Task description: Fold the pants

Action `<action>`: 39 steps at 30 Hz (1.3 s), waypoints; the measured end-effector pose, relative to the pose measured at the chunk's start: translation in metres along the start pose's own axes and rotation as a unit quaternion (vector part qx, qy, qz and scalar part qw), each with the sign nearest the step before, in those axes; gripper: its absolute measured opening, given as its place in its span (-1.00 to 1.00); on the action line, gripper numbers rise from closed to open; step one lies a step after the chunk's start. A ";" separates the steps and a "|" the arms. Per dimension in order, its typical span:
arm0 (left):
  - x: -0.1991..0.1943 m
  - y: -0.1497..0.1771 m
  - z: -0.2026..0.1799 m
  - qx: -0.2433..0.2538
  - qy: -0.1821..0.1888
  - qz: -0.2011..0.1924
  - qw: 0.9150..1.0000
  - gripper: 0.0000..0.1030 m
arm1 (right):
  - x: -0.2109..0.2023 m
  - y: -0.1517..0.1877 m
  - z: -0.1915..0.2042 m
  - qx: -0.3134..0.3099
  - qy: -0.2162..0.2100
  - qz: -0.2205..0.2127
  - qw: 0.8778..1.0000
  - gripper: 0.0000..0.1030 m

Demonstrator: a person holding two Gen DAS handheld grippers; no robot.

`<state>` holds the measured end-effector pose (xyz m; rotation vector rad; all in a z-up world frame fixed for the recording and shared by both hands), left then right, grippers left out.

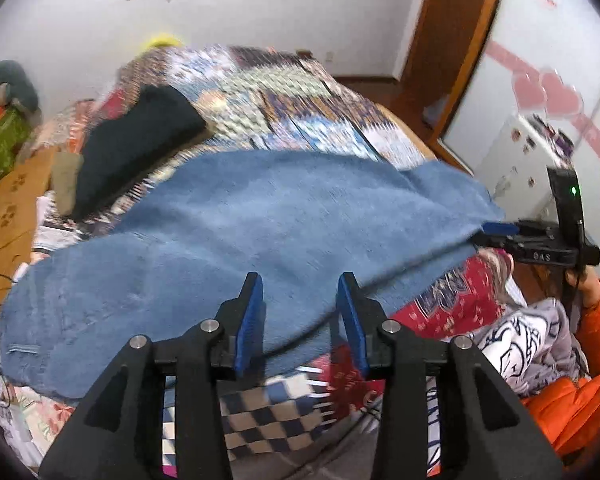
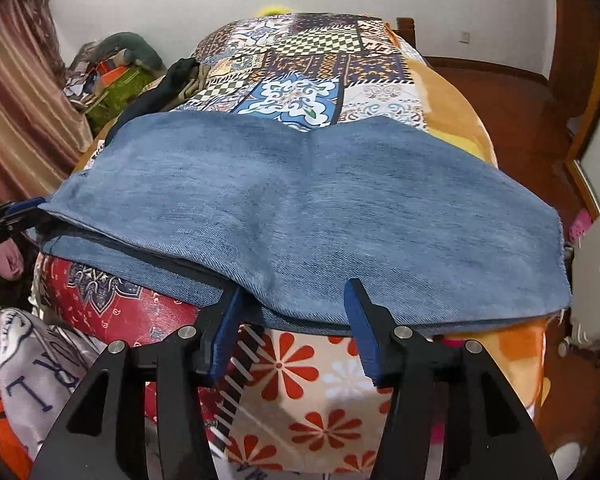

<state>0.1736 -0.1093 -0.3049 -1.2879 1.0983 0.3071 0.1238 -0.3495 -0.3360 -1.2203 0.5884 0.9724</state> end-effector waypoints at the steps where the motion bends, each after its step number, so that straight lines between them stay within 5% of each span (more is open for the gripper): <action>1: -0.008 -0.004 0.007 -0.008 -0.002 -0.011 1.000 -0.24 | -0.003 -0.002 -0.001 0.003 0.001 0.001 1.000 -0.07; 10: -0.043 -0.026 0.101 -0.074 -0.084 -0.065 0.992 0.02 | -0.030 -0.042 0.023 -0.046 0.020 -0.020 0.999 -0.02; 16: -0.054 -0.019 0.204 -0.154 -0.155 -0.075 0.973 0.13 | -0.029 -0.082 0.051 -0.088 0.018 -0.036 0.995 0.08; 23: -0.051 0.012 0.307 -0.213 -0.215 -0.047 0.952 0.13 | 0.027 -0.141 0.101 -0.147 -0.011 -0.032 0.989 0.08; 32: -0.003 0.052 0.365 -0.247 -0.194 0.022 0.949 0.14 | 0.118 -0.190 0.183 -0.216 -0.072 0.008 0.974 0.08; 39: 0.035 0.068 0.379 -0.267 -0.148 0.067 0.950 0.20 | 0.175 -0.192 0.237 -0.254 -0.118 0.074 0.957 0.08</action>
Point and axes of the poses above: each gripper's, at about its wrist camera, not at the fingertips, and x roughly the way its jaws point, z to its left, y to its underside, the point moved 9 cm from there along x, roughly the way its jaws point
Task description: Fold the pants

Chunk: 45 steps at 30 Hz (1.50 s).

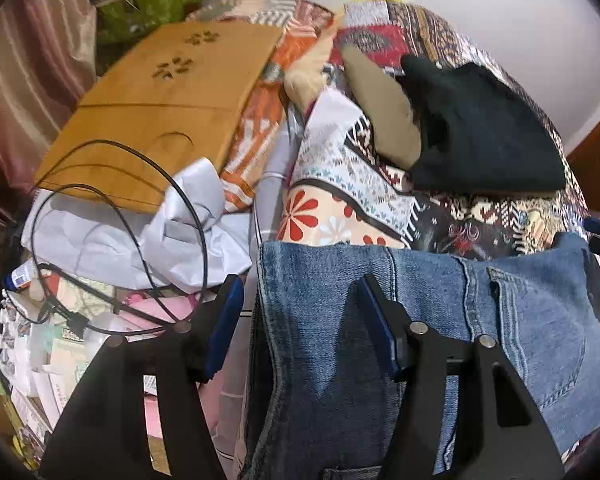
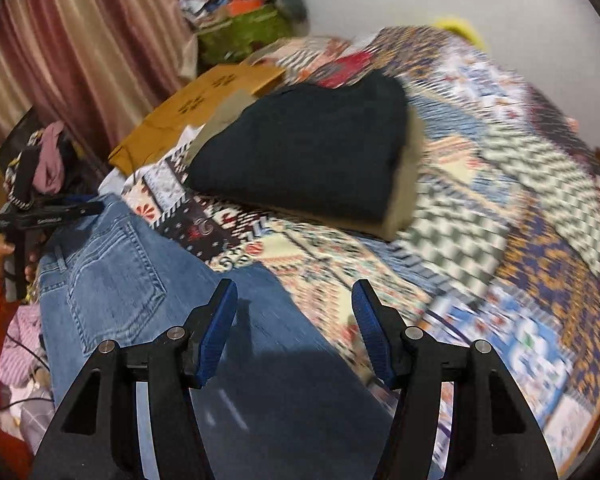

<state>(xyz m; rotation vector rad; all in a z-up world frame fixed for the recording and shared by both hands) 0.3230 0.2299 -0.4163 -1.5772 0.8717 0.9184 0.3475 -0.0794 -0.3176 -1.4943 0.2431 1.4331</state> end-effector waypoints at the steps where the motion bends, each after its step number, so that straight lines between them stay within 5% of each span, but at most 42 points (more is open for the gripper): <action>1: 0.001 0.000 -0.001 0.001 0.003 0.004 1.000 0.24 | 0.006 -0.001 0.003 -0.003 -0.004 0.008 1.000 0.08; 8: 0.009 0.005 0.009 -0.038 0.064 0.025 0.997 0.28 | 0.046 0.008 0.028 -0.023 -0.054 0.093 0.994 0.06; 10: 0.006 0.002 0.006 -0.037 0.061 0.012 0.997 -0.01 | 0.048 0.011 0.030 -0.019 -0.071 0.107 0.992 -0.14; 12: 0.001 -0.003 -0.001 -0.024 0.054 -0.003 0.998 -0.76 | 0.047 0.011 0.031 -0.022 -0.068 0.105 0.992 -0.27; 15: -0.006 -0.007 -0.009 0.011 0.009 -0.026 1.000 -0.88 | 0.043 0.008 0.031 -0.024 -0.064 0.087 0.994 -0.38; 27: -0.046 -0.042 -0.024 0.066 -0.046 -0.098 0.992 -0.93 | 0.012 -0.024 0.026 -0.076 0.007 -0.024 0.997 -0.50; 33: -0.011 -0.049 -0.023 0.091 -0.082 -0.066 0.990 -0.93 | 0.026 -0.035 0.011 -0.072 0.035 -0.030 0.996 -0.49; 37: 0.015 -0.040 -0.021 0.100 -0.087 -0.037 0.990 -0.93 | 0.040 -0.033 0.004 -0.033 0.004 0.004 0.999 -0.40; 45: 0.027 -0.029 -0.019 0.104 -0.092 -0.030 0.990 -0.89 | 0.023 -0.042 -0.002 -0.002 -0.019 -0.013 1.000 -0.40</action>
Point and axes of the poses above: each gripper's, at about its wrist camera, not at the fingertips, and x roughly the way its jaws point, z to its left, y to its underside, the point moved 9 cm from there along x, roughly the way its jaws point
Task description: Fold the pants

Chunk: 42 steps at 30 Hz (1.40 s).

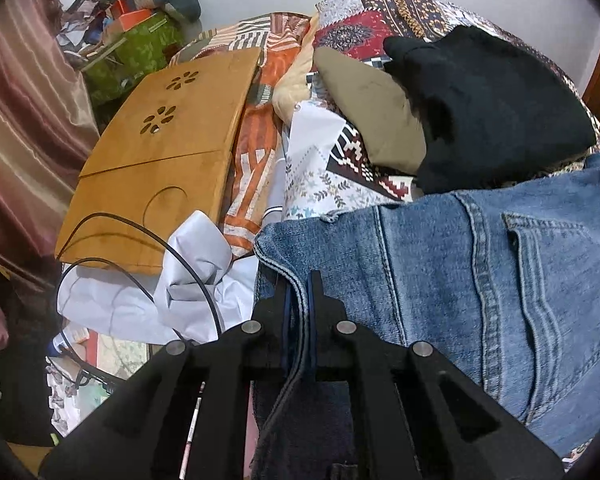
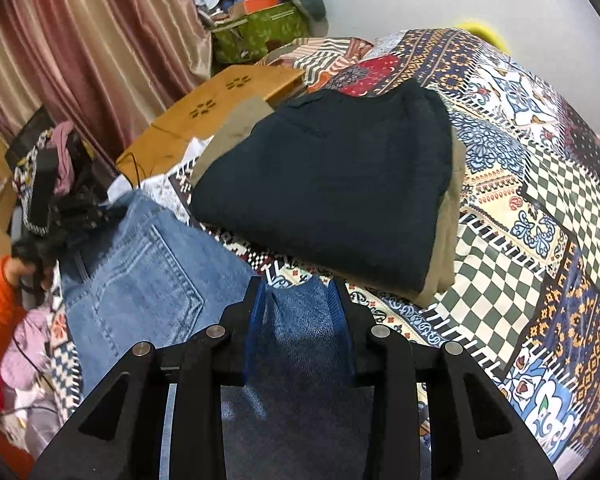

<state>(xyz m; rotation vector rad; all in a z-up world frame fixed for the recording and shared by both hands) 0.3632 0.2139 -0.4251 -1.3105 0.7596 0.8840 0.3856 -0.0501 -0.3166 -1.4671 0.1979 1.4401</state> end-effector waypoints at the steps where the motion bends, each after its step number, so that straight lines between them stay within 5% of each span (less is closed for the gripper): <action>1: 0.001 0.000 0.000 0.001 -0.002 -0.001 1.000 -0.89 | 0.001 0.000 -0.001 -0.003 0.006 0.002 1.000 -0.40; 5: 0.002 0.001 -0.001 -0.001 -0.005 -0.004 1.000 -0.87 | 0.018 0.017 -0.005 -0.028 0.033 0.043 0.998 -0.50; 8: 0.003 0.005 0.003 -0.001 -0.013 -0.003 1.000 -0.75 | 0.032 0.029 -0.012 -0.039 0.046 0.056 0.997 -0.79; 12: 0.005 0.008 0.012 -0.007 -0.022 -0.001 1.000 -0.46 | 0.028 0.028 -0.021 -0.028 0.052 0.034 0.998 -0.81; 17: -0.011 0.007 0.026 -0.045 -0.001 0.001 0.999 -0.41 | 0.028 0.029 -0.026 -0.019 0.059 0.043 0.997 -0.80; 20: -0.040 0.006 0.032 -0.056 0.010 -0.022 0.998 -0.39 | 0.009 0.031 -0.025 -0.007 0.063 0.038 0.997 -0.76; 22: -0.056 0.011 0.038 -0.071 0.022 -0.030 0.997 -0.34 | -0.009 0.035 -0.027 0.003 0.066 0.026 0.997 -0.46; 24: -0.065 0.017 0.044 -0.081 0.024 -0.030 0.996 -0.16 | -0.030 0.040 -0.033 0.015 0.076 0.008 0.997 -0.25; 30: -0.065 0.053 0.039 -0.111 0.047 0.004 0.993 0.45 | -0.092 0.068 -0.058 0.077 0.105 -0.035 0.991 -0.23; 34: -0.061 0.074 0.030 -0.145 0.076 0.009 0.987 0.45 | -0.123 0.098 -0.073 0.111 0.138 -0.046 0.983 -0.23; 35: -0.061 0.077 0.028 -0.152 0.087 0.006 0.985 0.33 | -0.130 0.108 -0.078 0.123 0.145 -0.047 0.981 -0.23; 37: -0.064 0.079 0.017 -0.155 0.120 0.006 0.981 -0.30 | -0.141 0.126 -0.087 0.143 0.159 -0.045 0.976 -0.23; 42: -0.074 0.072 0.014 -0.138 0.084 -0.010 0.987 -0.55 | -0.161 0.175 -0.105 0.203 0.179 -0.045 0.962 -0.23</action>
Point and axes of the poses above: each gripper's, at about its wrist camera, not at the fingertips, and x roughly the way its jaws point, z to its left, y to its underside, the point moved 9 cm from there along x, roughly the way its jaws point
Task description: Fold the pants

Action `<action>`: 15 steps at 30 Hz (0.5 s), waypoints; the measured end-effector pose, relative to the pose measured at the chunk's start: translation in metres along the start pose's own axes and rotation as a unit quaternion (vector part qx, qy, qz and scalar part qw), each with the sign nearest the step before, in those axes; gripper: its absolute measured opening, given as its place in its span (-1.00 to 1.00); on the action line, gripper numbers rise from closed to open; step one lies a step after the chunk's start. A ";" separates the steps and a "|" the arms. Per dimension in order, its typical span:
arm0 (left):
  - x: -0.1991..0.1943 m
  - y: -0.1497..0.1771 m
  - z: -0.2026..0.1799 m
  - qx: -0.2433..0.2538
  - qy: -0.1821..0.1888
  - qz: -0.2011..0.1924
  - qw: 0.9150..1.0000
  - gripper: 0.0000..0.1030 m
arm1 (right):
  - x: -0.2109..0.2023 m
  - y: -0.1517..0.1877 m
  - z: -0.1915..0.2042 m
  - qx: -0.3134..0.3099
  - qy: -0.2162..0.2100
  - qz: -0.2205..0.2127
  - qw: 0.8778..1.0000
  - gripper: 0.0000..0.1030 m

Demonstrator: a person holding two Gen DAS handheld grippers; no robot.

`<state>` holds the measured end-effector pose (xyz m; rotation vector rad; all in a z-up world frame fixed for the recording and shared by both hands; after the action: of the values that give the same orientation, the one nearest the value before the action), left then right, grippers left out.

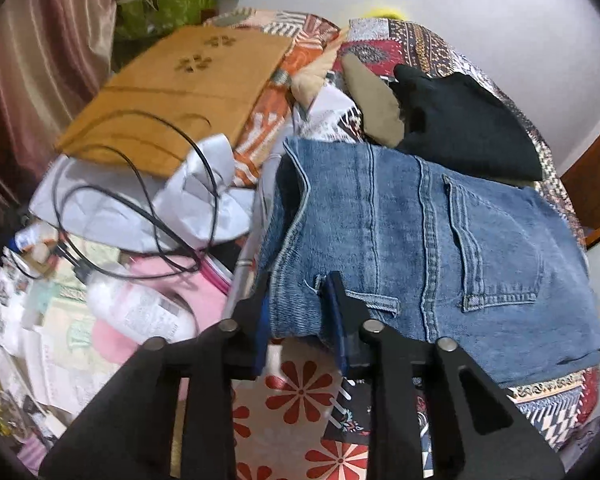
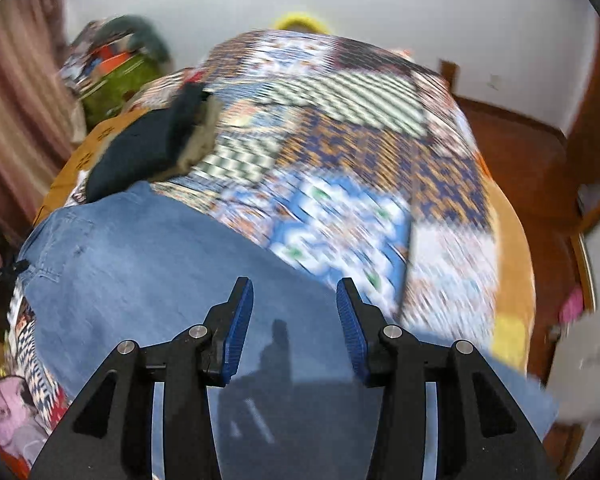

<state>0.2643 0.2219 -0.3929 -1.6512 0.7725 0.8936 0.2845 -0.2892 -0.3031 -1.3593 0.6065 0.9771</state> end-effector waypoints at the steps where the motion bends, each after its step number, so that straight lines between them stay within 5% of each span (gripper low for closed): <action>1: -0.003 -0.004 0.000 0.006 -0.009 -0.005 1.000 -0.56 | -0.003 0.008 -0.008 0.011 0.006 0.001 1.000 -0.23; 4: 0.002 -0.013 0.005 0.046 -0.077 -0.009 0.996 -0.61 | -0.015 0.036 -0.034 0.053 0.018 0.005 0.998 -0.23; 6: 0.018 -0.013 0.019 0.076 -0.156 0.006 0.985 -0.97 | -0.023 0.048 -0.049 0.068 0.031 0.005 0.997 -0.23; 7: 0.030 -0.008 0.028 0.068 -0.164 0.030 0.984 -0.97 | -0.028 0.053 -0.057 0.076 0.039 0.002 0.996 -0.23; 10: 0.041 0.002 0.045 0.008 -0.130 0.063 0.990 -0.97 | -0.050 0.067 -0.083 0.112 0.053 -0.017 0.992 -0.23; 15: -0.009 -0.021 0.025 0.018 -0.120 -0.001 0.993 -0.89 | -0.079 0.092 -0.124 0.158 0.083 -0.031 0.983 -0.23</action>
<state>0.2729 0.2518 -0.3795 -1.4790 0.6171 1.0486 0.1880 -0.4339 -0.3039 -1.1736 0.8044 0.6869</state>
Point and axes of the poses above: each gripper's, at about its wrist camera, not at the fingertips, and x roughly the way its jaws point, z to its left, y to its underside, the point moved 9 cm from there along x, roughly the way its jaws point
